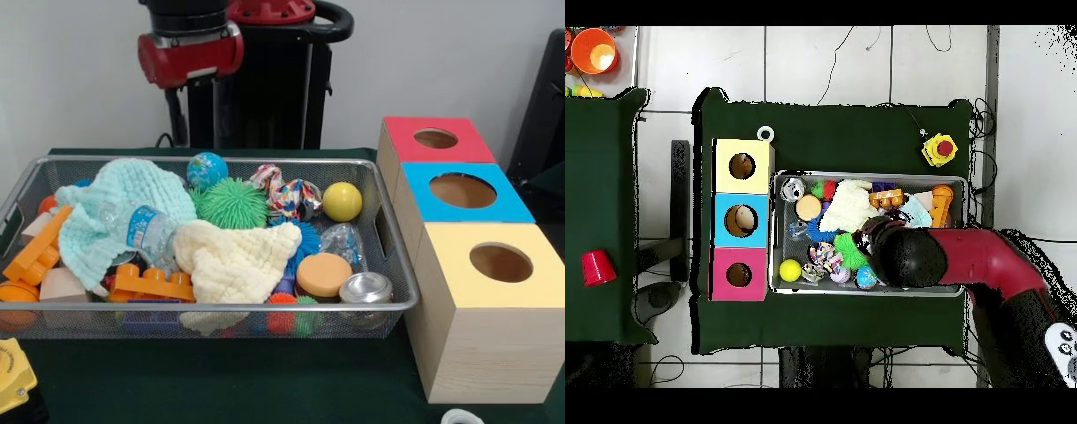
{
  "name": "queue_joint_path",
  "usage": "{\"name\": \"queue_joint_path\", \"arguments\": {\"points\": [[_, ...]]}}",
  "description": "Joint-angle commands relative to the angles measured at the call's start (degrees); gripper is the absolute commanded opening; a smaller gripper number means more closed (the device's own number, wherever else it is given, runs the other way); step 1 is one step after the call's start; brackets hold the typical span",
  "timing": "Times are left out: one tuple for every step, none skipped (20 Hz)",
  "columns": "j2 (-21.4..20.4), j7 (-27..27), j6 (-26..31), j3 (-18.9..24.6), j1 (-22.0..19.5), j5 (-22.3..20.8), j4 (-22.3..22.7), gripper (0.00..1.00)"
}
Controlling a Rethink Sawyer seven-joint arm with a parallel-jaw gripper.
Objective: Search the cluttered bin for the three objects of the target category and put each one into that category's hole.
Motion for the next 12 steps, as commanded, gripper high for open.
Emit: {"name": "queue_joint_path", "arguments": {"points": [[8.03, -29.75, 10.4, 9.43, -3.14, -7.99, -12.01, 1.0], [8.55, -31.32, 10.93, 9.57, -3.54, -8.66, -12.92, 1.0], [9.06, -32.53, 11.26, 9.64, -3.63, -9.37, -13.86, 1.0], [9.58, -33.92, 11.61, 9.69, -3.85, -10.1, -14.82, 1.0], [10.07, -35.06, 11.75, 9.8, -3.89, -10.81, -15.58, 1.0], [10.61, -36.38, 11.87, 9.87, -4.09, -11.47, -16.54, 1.0], [11.06, -37.29, 11.79, 10.04, -4.16, -11.79, -17.2, 1.0], [11.69, -38.53, 12.06, 10.17, -4.4, -12.03, -18.41, 1.0], [11.9, -39.17, 12.19, 10.19, -4.3, -12.35, -19.13, 1.0], [12.48, -40.48, 12.81, 10.13, -4.48, -12.67, -20.6, 1.0], [12.76, -41.13, 13.23, 10.04, -4.4, -12.9, -21.32, 1.0], [13.34, -42.22, 13.69, 9.9, -4.49, -13.25, -22.28, 1.0]]}}
